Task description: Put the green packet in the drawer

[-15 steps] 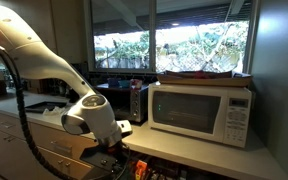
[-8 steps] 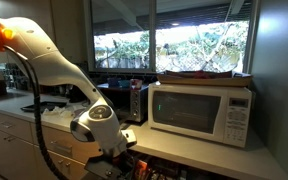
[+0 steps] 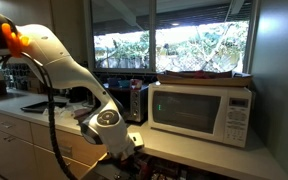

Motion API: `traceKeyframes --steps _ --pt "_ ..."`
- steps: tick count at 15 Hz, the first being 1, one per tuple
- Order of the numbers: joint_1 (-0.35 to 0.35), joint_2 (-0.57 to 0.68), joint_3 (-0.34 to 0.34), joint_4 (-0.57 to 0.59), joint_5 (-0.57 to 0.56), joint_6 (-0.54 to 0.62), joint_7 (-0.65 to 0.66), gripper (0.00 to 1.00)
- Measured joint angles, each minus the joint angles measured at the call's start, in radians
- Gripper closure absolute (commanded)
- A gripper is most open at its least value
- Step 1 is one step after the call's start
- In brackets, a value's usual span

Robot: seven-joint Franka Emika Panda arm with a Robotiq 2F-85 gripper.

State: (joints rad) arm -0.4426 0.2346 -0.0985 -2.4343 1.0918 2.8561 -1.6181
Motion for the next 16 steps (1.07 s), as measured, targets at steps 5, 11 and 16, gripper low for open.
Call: traceKeyframes --steps 5,11,16 --pt "-0.002 0.053 0.017 0.061 0.029 -0.023 -0.020 1.00" --pt "0.000 0.089 0.052 0.069 0.029 -0.073 -0.028 1.00" --pt "0.000 0.089 0.054 0.064 0.020 -0.102 -0.028 0.68"
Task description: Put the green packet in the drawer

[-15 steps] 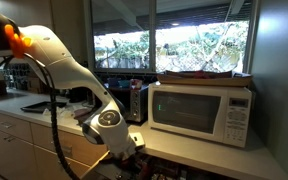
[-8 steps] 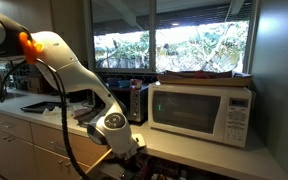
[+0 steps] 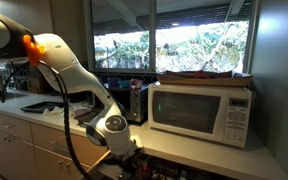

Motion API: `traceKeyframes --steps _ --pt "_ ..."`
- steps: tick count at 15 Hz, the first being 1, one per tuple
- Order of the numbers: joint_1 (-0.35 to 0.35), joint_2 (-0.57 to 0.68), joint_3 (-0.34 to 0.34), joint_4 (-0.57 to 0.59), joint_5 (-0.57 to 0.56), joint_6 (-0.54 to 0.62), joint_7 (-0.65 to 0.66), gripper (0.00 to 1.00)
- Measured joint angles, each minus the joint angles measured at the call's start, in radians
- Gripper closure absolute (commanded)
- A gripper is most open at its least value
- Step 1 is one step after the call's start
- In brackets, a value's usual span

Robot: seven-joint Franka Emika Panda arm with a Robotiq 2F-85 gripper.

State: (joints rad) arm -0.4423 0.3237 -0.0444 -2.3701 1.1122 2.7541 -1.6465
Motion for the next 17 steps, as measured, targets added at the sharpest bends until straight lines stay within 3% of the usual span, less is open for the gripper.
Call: traceKeyframes --steps 4,9,13,17 --pt "0.001 -0.009 -0.010 -0.009 -0.039 -0.003 0.012 0.38" --pt "0.017 -0.146 -0.060 -0.093 -0.240 -0.002 0.111 0.01" --pt "0.043 -0.350 -0.131 -0.214 -0.516 -0.070 0.222 0.00" --pt "0.064 -0.582 -0.210 -0.270 -0.537 -0.279 0.097 0.01"
